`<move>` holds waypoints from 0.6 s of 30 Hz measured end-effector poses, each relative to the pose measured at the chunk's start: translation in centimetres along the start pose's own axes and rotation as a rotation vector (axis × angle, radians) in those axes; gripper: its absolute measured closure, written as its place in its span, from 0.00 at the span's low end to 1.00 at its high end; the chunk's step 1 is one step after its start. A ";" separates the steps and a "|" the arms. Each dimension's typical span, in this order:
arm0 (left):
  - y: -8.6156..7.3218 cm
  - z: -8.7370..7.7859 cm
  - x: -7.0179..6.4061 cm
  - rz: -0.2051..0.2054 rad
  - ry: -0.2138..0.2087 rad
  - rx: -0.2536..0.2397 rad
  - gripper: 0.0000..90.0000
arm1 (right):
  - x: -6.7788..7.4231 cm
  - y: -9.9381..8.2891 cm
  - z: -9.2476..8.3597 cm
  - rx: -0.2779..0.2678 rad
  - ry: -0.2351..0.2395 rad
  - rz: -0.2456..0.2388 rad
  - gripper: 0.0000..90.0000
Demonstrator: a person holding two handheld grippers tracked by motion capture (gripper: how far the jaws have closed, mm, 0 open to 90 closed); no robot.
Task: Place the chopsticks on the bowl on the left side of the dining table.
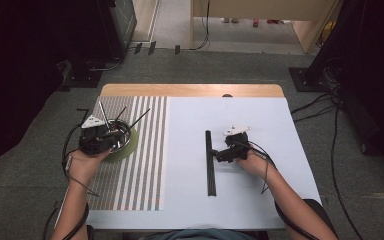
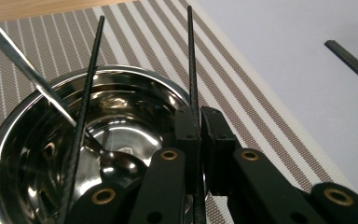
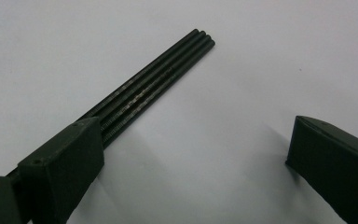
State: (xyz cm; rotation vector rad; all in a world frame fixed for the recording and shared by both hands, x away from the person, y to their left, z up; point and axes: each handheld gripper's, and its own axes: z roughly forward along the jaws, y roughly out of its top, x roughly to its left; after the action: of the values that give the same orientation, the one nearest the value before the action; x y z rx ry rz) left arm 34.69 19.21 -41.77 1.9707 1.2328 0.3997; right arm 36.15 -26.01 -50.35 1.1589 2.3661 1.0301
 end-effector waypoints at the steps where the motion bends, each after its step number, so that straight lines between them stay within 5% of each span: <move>1: -0.1 -0.1 0.1 0.000 0.004 0.002 0.97 | 0.0 0.0 0.0 0.000 0.000 0.000 0.04; 18: -1.0 -0.6 1.3 0.004 0.044 0.033 0.97 | 0.0 0.0 0.0 0.000 0.000 0.000 0.04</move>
State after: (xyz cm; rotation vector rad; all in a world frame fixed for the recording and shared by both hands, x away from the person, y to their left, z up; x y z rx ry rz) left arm 34.35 20.79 -42.28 2.0026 1.2709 0.4297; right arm 36.16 -26.02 -50.35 1.1582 2.3663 1.0300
